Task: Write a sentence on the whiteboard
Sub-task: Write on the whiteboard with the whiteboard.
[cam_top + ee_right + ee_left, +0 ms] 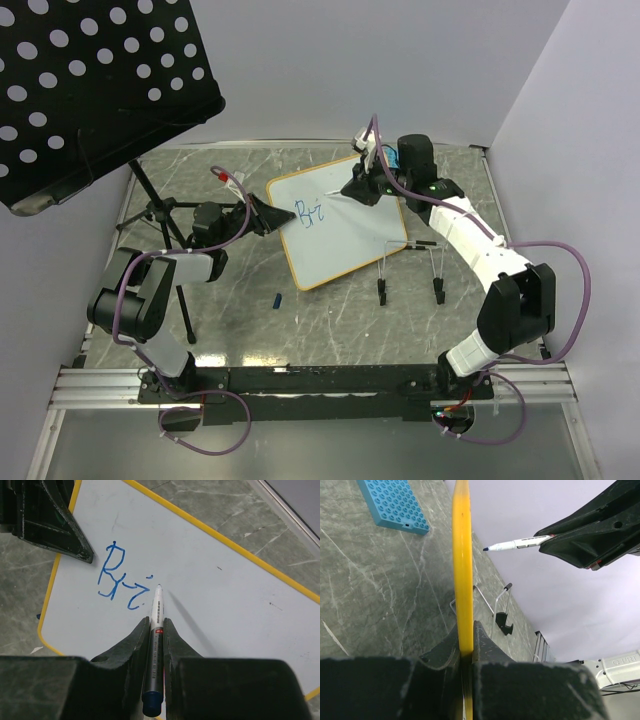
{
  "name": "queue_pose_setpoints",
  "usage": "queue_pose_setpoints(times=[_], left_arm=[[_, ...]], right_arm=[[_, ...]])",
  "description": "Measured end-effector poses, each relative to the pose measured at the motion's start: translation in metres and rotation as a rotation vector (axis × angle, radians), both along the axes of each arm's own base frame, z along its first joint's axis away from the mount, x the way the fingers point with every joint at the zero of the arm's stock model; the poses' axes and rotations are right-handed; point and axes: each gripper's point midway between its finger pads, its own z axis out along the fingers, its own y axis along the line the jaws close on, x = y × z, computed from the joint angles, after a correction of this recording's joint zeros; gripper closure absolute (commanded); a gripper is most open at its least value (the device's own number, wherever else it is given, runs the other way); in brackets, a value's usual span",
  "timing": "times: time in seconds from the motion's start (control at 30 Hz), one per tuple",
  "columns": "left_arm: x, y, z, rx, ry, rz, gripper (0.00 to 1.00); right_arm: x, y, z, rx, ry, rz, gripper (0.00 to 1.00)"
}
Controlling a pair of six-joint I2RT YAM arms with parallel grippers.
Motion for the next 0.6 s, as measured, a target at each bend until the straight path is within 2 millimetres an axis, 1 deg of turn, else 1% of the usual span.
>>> queue_pose_setpoints(times=[0.3, 0.6], left_arm=[[0.0, 0.0, 0.0, -0.004, 0.006, 0.0, 0.99], [0.0, 0.0, 0.001, -0.012, 0.016, -0.001, 0.99]], right_arm=[[0.001, 0.001, 0.001, 0.009, -0.009, 0.005, 1.0], [-0.003, 0.002, -0.009, 0.009, 0.014, 0.015, 1.0]])
